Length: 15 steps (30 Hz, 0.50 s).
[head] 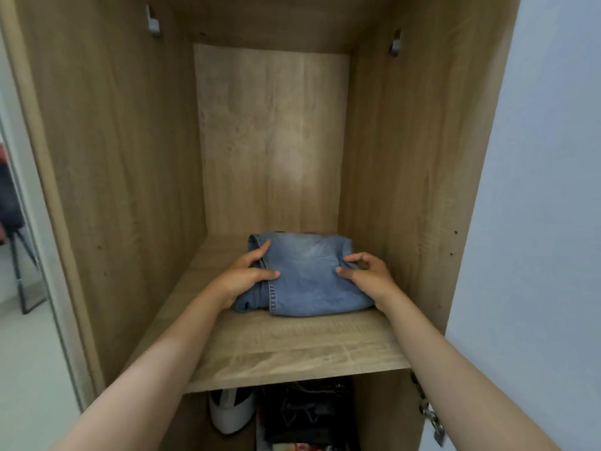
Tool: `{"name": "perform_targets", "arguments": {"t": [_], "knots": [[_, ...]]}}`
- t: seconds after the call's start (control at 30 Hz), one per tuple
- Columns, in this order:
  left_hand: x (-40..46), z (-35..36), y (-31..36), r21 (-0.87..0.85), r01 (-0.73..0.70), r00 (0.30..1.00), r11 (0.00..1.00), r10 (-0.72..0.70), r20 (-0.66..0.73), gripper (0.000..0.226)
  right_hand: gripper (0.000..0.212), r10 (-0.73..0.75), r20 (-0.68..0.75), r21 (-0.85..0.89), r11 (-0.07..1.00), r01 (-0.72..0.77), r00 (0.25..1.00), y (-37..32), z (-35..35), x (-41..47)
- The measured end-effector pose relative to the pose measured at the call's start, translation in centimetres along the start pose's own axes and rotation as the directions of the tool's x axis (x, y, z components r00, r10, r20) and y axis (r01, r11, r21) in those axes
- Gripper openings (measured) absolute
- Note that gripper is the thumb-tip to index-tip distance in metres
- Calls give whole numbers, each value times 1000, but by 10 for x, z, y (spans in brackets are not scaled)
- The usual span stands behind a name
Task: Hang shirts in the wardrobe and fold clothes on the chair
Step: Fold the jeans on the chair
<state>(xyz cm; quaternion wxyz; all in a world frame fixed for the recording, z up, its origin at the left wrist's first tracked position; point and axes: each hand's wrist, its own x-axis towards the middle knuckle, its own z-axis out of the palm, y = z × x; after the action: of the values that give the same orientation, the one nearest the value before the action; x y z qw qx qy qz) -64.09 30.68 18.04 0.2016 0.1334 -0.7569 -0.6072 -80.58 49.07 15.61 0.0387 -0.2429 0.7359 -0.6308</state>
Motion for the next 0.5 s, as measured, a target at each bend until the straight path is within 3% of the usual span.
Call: {"name": "perform_targets", "arguments": {"t": [0.07, 0.2, 0.37, 0.5], "knots": [[-3, -2, -3, 135, -25, 998, 991, 32, -50, 76, 27, -138, -54, -195, 973, 125, 989, 6, 2, 5], [3, -2, -4, 206, -74, 976, 976, 113, -186, 68, 28, -164, -52, -95, 983, 159, 985, -1, 3, 15], [26, -4, 4, -18, -23, 979, 1000, 19, -204, 56, 57, -57, 139, -60, 996, 66, 989, -9, 9, 42], [47, -10, 4, -137, 27, 982, 990, -52, -182, 61, 57, 18, 189, -98, 995, 0, 982, -13, 8, 56]]}}
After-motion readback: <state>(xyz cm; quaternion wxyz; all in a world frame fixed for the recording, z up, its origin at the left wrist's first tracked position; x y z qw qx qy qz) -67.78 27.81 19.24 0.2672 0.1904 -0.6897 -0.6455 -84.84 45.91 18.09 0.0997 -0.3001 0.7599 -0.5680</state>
